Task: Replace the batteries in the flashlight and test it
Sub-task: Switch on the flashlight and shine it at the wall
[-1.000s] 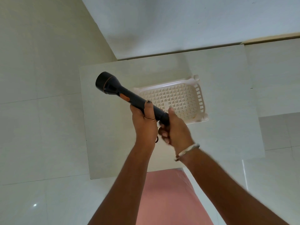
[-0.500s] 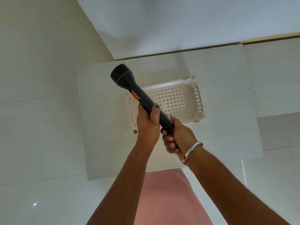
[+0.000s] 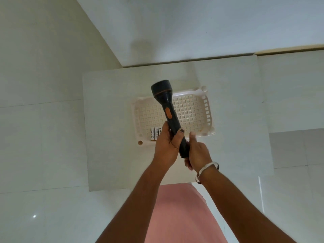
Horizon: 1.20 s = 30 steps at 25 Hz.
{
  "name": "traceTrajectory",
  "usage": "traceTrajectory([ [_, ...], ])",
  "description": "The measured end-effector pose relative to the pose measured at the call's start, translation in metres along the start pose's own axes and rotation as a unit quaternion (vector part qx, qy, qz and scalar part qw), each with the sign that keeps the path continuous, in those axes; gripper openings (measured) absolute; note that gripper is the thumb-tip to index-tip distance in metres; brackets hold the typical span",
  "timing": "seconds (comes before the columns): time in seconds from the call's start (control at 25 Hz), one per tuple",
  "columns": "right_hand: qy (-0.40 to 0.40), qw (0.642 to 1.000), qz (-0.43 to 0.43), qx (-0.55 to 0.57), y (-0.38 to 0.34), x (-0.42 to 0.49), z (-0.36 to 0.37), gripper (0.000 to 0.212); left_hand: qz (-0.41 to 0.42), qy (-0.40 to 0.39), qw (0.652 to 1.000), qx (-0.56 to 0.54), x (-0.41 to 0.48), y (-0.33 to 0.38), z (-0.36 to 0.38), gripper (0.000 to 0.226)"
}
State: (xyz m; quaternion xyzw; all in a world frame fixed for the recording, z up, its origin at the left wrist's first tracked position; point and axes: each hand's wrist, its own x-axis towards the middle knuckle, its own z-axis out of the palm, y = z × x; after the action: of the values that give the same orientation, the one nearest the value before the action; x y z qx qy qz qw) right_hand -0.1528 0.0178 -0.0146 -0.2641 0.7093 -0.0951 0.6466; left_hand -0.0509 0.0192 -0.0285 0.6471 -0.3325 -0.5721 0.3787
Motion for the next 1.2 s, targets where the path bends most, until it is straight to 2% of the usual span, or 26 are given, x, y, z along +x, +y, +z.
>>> traceTrajectory([
  [0.04,0.058,0.993,-0.090,-0.045,-0.001,-0.002,-0.003,0.057,-0.013,0.011,1.000,0.011,-0.002,-0.001,0.004,0.022],
  [0.08,0.058,0.986,-0.153,-0.030,-0.004,-0.004,-0.007,0.054,-0.023,0.025,0.999,0.022,-0.003,-0.003,0.009,0.014],
  [0.12,0.026,0.982,-0.186,-0.003,-0.009,-0.003,-0.009,0.050,-0.029,0.033,0.998,0.041,-0.007,-0.004,0.013,0.013],
  [0.16,-0.006,0.981,-0.196,0.004,-0.013,0.001,-0.010,0.045,-0.027,0.039,0.996,0.070,-0.011,-0.005,0.018,0.025],
  [0.24,-0.022,0.985,-0.174,0.005,-0.021,0.010,-0.011,0.029,-0.060,0.042,0.994,0.083,-0.023,-0.008,0.025,0.047],
  [0.32,-0.036,0.986,-0.147,0.064,-0.027,0.015,-0.017,0.019,-0.185,0.072,0.980,-0.012,-0.026,-0.016,0.030,0.064],
  [0.4,-0.048,0.980,-0.146,0.124,-0.027,0.015,-0.025,0.015,-0.368,0.097,0.910,-0.165,-0.015,-0.029,0.029,0.063],
  [0.44,-0.045,0.980,-0.151,0.125,-0.026,0.013,-0.028,0.015,-0.417,0.112,0.873,-0.227,-0.008,-0.037,0.028,0.053],
  [0.48,-0.040,0.981,-0.154,0.113,-0.026,0.012,-0.032,0.016,-0.426,0.132,0.855,-0.265,0.000,-0.043,0.025,0.045],
  [0.52,-0.034,0.982,-0.153,0.102,-0.026,0.010,-0.033,0.017,-0.414,0.148,0.853,-0.281,0.007,-0.047,0.023,0.040],
  [0.6,-0.026,0.984,-0.140,0.104,-0.026,0.006,-0.032,0.020,-0.383,0.173,0.868,-0.266,0.019,-0.052,0.022,0.037],
  [0.72,0.000,0.987,-0.134,0.085,-0.020,-0.004,-0.026,0.020,-0.379,0.153,0.882,-0.236,0.019,-0.052,0.023,0.035],
  [0.88,-0.026,0.984,-0.131,0.115,-0.008,-0.021,-0.009,0.018,-0.367,0.145,0.897,-0.199,0.019,-0.052,0.003,0.035],
  [1.08,-0.048,0.977,-0.134,0.160,-0.001,-0.045,0.012,0.021,-0.381,0.039,0.918,-0.103,0.001,-0.034,-0.025,0.045],
  [1.2,-0.032,0.972,-0.169,0.159,-0.004,-0.070,0.022,0.032,-0.340,0.007,0.935,-0.100,-0.019,-0.009,-0.039,0.047],
])
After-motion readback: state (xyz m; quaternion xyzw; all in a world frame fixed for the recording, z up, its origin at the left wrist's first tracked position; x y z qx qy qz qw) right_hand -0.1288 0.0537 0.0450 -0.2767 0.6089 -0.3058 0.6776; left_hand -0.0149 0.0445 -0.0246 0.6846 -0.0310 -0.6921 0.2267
